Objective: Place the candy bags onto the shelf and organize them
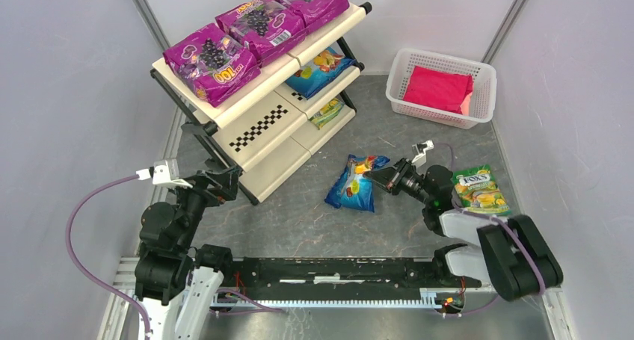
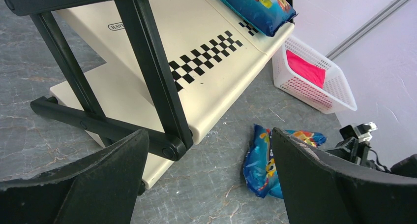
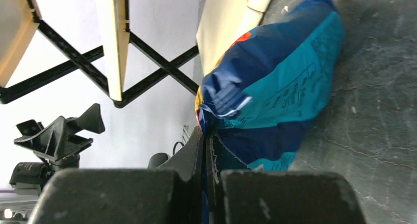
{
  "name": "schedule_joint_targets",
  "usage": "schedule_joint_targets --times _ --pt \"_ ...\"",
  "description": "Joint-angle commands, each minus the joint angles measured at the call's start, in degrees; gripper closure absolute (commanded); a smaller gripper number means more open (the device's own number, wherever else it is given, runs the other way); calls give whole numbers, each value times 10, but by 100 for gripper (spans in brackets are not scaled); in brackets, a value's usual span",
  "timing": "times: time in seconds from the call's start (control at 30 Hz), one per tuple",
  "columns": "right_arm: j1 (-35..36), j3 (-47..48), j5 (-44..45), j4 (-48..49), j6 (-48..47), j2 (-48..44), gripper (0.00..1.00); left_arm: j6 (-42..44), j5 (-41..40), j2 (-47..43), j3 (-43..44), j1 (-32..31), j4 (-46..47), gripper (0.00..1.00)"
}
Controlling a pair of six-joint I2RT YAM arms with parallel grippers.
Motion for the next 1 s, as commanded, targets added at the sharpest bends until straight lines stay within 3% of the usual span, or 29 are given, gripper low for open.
schedule_joint_targets --times 0.0,0.2,0.43,0.97 --pt "2 65 3 -46 2 -100 100 36 7 -4 2 -1 24 0" --pt "31 160 36 -129 8 -152 100 35 3 -13 2 -1 24 0" --pt "133 304 118 -105 29 -114 100 34 -4 -24 3 -1 20 0" --pt "268 554 279 31 107 127 100 33 -17 -27 5 -1 18 0"
